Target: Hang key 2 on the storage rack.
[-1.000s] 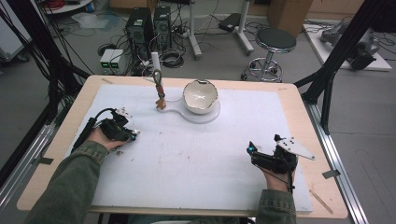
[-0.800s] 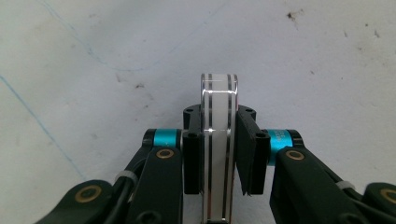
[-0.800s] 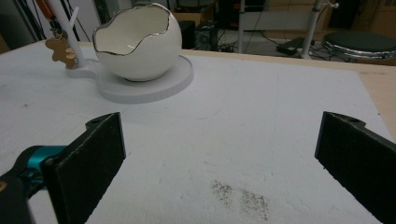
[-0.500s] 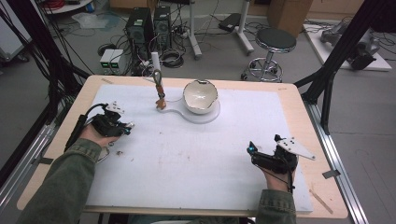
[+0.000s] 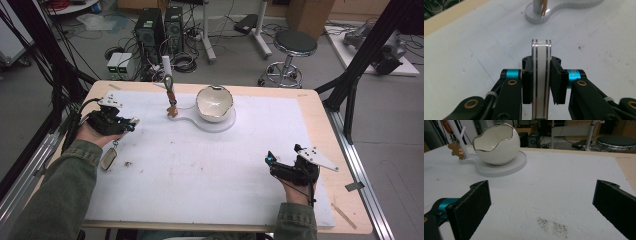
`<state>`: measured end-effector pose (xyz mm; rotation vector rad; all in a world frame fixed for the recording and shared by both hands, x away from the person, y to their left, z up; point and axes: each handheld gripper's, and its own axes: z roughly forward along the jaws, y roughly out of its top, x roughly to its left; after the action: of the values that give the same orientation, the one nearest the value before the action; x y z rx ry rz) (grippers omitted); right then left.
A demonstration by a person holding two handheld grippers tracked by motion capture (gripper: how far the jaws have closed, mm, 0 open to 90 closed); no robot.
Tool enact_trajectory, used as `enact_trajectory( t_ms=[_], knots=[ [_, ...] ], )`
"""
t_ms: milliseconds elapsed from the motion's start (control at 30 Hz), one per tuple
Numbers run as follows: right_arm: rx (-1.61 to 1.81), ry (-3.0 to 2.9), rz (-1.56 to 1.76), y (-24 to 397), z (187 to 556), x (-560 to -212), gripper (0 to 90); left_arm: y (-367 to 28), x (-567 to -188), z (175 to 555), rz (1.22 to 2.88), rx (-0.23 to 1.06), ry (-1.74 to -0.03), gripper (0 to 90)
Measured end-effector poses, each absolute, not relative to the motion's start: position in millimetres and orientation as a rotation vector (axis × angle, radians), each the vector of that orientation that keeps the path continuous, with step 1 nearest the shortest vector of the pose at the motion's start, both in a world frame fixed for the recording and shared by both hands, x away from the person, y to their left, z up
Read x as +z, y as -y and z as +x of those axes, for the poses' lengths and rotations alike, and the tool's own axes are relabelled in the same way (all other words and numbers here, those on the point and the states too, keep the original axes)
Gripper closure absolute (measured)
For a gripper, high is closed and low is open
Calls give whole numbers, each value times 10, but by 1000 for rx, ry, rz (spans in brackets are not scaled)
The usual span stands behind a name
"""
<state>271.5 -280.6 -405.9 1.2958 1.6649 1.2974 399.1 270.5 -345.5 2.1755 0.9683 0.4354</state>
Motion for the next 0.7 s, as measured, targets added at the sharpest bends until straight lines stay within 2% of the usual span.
enact_trajectory(
  t_ms=[233,700],
  knots=[
    [1299,-1669,1301,2809,2716,-4062,5,-2747,-3301,4058,2092,436,-988,742],
    [1294,-1674,1305,2804,2725,-4068,5,-2802,-2990,4319,2044,472,-1015,742]
  ],
)
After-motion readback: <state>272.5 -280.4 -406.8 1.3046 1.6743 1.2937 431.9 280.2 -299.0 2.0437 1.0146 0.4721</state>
